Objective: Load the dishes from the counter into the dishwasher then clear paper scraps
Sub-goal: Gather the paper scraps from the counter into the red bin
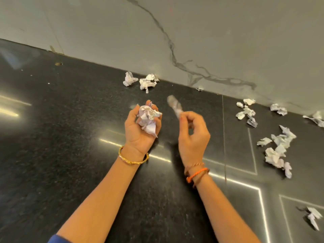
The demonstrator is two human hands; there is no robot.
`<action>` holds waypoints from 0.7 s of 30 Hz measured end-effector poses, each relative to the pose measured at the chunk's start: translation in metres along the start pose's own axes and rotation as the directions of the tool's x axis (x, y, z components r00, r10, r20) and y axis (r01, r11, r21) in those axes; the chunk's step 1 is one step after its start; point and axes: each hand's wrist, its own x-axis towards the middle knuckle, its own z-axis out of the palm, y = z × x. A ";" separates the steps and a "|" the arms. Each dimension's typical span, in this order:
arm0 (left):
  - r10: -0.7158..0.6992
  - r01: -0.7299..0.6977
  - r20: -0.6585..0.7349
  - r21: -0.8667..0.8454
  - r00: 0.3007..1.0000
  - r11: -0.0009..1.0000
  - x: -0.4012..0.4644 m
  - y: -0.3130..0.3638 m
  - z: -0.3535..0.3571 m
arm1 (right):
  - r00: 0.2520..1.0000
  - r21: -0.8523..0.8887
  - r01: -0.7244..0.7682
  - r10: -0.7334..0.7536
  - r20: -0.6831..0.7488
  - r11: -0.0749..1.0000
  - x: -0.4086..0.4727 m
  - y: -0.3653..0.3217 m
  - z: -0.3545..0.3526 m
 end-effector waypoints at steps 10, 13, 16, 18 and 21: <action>0.093 -0.076 -0.086 0.190 0.992 0.979 0.047 0.014 0.007 | 0.944 -0.302 0.324 -0.283 0.172 0.897 0.014 0.006 0.068; 0.102 -0.090 -0.067 0.158 0.993 0.983 0.056 0.018 0.006 | 0.974 -0.145 0.225 -0.219 0.056 0.964 0.026 0.006 0.067; -0.004 0.002 0.062 0.020 0.998 1.000 0.064 0.027 0.000 | 0.991 -0.029 0.136 -0.136 0.001 0.990 0.053 0.022 0.062; -0.048 0.051 0.096 -0.029 0.994 0.998 0.067 0.031 -0.004 | 1.000 -0.088 0.006 -0.007 -0.013 0.996 0.080 0.047 0.058; -0.055 0.059 0.107 -0.032 0.993 0.998 0.068 0.034 -0.005 | 0.970 -0.406 -0.209 0.240 0.027 0.890 0.115 0.088 0.057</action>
